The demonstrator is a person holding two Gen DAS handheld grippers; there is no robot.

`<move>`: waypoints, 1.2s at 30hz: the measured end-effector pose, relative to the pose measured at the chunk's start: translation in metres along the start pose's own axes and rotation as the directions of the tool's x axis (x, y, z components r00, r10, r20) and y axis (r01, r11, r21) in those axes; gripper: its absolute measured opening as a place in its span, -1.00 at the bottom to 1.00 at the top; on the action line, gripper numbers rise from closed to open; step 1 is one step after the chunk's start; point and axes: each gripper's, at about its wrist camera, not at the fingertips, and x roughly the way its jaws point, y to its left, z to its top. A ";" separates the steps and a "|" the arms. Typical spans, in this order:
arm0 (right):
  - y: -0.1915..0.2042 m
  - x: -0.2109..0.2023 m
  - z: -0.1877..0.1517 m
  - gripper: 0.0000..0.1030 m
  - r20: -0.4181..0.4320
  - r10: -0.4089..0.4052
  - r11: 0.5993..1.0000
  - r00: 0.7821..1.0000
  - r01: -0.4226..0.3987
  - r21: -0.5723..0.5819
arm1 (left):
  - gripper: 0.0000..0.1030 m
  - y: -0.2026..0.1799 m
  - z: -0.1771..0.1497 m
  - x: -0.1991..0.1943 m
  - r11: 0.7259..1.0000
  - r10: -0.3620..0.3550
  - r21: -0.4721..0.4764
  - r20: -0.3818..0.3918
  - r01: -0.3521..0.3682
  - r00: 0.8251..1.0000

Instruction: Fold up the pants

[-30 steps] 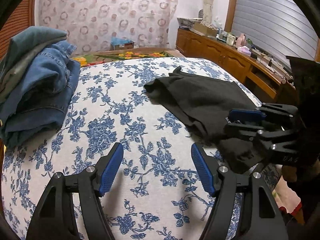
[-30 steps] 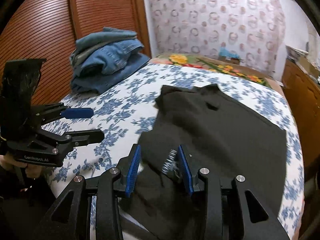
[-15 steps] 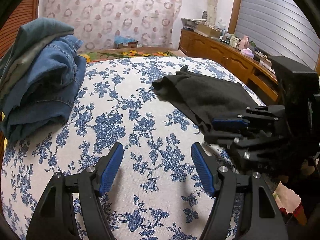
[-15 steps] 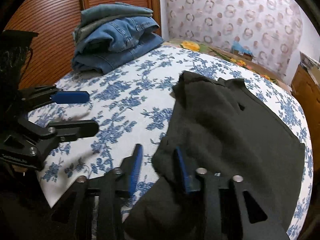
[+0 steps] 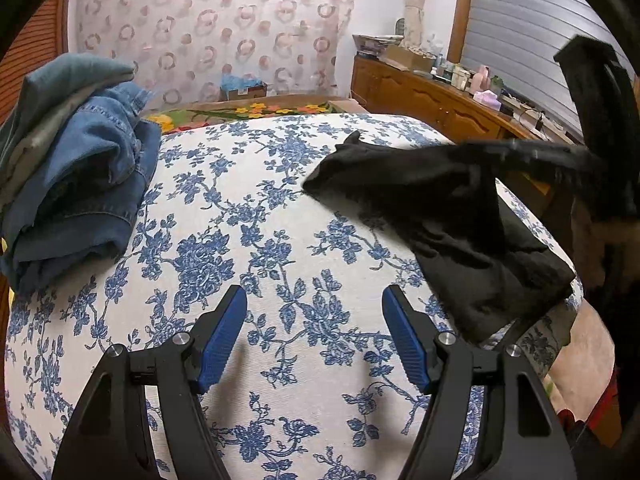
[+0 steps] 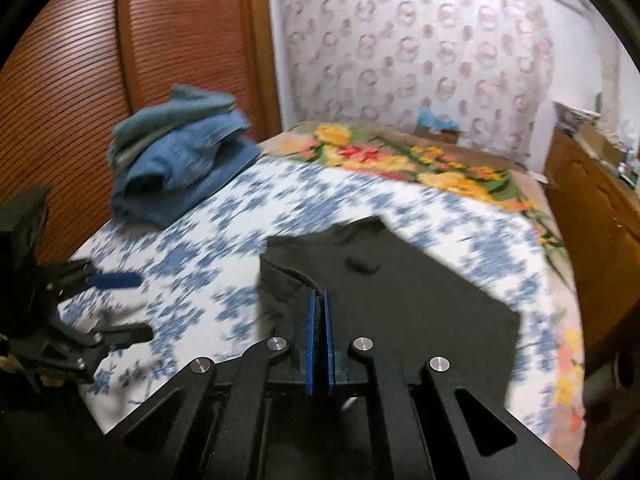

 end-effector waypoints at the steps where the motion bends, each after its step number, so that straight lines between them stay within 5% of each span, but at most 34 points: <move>1: -0.007 -0.003 0.003 -0.92 0.008 -0.014 1.000 1.000 0.014 0.009 | 0.38 -0.001 0.001 -0.001 1.000 -0.002 0.002 0.001 0.002 1.000; 16: -0.087 0.020 0.020 -0.92 -0.062 -0.234 0.967 0.970 0.239 0.090 | 0.38 -0.016 0.002 0.004 0.999 -0.010 0.037 -0.009 0.010 1.000; 19: -0.095 0.022 0.016 -0.63 -0.082 -0.259 0.956 0.962 0.268 0.123 | 0.38 -0.023 0.008 0.007 0.998 -0.016 0.058 -0.012 0.017 1.000; 36: -0.077 0.030 -0.014 -0.39 -0.121 -0.145 0.986 0.982 0.153 0.060 | 0.38 -0.070 0.027 0.042 0.989 -0.050 0.137 -0.064 0.058 0.997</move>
